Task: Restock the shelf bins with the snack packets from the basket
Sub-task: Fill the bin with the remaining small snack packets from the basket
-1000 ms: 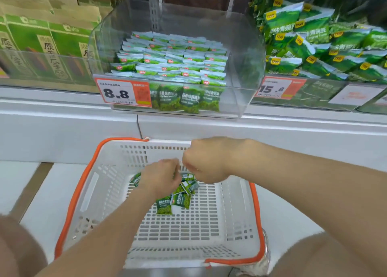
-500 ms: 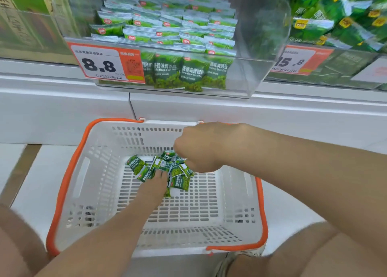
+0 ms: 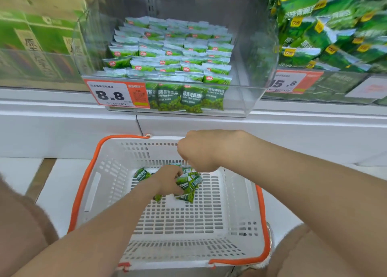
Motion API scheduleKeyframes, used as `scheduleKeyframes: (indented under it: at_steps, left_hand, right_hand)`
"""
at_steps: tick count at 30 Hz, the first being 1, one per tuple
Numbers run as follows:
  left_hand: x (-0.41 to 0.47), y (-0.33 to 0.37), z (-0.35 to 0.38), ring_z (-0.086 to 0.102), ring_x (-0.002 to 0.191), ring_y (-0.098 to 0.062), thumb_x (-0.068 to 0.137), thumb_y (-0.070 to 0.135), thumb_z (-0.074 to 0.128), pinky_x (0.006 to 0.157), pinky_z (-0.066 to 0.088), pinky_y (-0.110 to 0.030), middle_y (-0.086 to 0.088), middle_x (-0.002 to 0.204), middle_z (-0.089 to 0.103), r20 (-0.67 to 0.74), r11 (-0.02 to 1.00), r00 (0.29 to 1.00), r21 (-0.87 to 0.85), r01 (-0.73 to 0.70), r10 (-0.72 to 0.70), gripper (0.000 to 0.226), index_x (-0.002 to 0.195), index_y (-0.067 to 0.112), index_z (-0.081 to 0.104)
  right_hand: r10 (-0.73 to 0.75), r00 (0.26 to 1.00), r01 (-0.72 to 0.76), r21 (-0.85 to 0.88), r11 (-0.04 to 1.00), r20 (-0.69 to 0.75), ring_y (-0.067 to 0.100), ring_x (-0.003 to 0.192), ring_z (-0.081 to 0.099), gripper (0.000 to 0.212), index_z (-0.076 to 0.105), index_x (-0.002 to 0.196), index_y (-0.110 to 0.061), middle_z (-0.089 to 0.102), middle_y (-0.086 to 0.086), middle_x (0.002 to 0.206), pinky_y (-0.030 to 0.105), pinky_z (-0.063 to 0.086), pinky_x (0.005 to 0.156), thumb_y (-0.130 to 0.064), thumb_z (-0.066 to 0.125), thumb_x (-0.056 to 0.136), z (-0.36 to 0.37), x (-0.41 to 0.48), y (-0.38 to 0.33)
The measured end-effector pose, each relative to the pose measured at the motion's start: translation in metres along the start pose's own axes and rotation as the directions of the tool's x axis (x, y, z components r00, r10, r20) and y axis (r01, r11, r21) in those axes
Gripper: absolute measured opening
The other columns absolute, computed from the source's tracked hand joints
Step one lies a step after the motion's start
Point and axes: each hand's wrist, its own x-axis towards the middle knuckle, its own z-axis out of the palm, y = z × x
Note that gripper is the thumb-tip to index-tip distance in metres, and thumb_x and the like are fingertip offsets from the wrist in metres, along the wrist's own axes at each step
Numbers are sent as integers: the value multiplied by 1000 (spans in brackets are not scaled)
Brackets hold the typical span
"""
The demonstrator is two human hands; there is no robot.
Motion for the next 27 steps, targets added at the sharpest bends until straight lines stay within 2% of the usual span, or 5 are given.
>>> scheduleKeyframes:
  at_steps: [5,10,15,22,27]
  left_hand:
    - [-37,52,-71,56,129,-21,83,34,87,106,49,-38,1,146,52,-39,984,984,-47,-175,173,78,150,20,49]
    - [-86,93,-121,78,73,-21,87,17,82,70,64,-40,13,123,65,-14,941,954,-161,-298,299,58,140,17,57]
    - [-132,119,-164,69,64,-3,77,21,91,54,46,-17,2,117,68,-166,916,902,18,-401,398,60,122,18,52]
    - [-161,147,-188,63,56,-6,69,32,96,54,44,-29,4,64,65,-555,868,730,-26,-496,400,64,120,31,57]
    - [-160,149,-190,68,71,-3,65,45,96,80,50,-31,9,77,68,-715,848,580,33,-529,390,77,131,34,56]
  right_hand:
    - [58,998,-59,70,996,14,25,75,59,12,57,87,-12,59,6,91,32,42,56,-12,61,99,3,-3,16]
    - [93,995,-90,80,993,-34,24,79,56,34,55,87,-13,51,-3,74,33,38,55,-41,74,94,-17,-23,26]
    - [158,981,-129,242,962,-108,21,69,74,26,66,92,-12,70,-1,68,31,56,58,-31,82,87,-51,-47,31]
    - [270,918,-55,583,811,-289,16,56,72,15,71,108,-16,76,10,71,24,54,51,-15,74,93,-101,-99,49]
    - [364,783,27,613,790,-504,10,48,56,9,74,103,-20,66,10,57,23,47,53,-21,71,94,-85,-107,55]
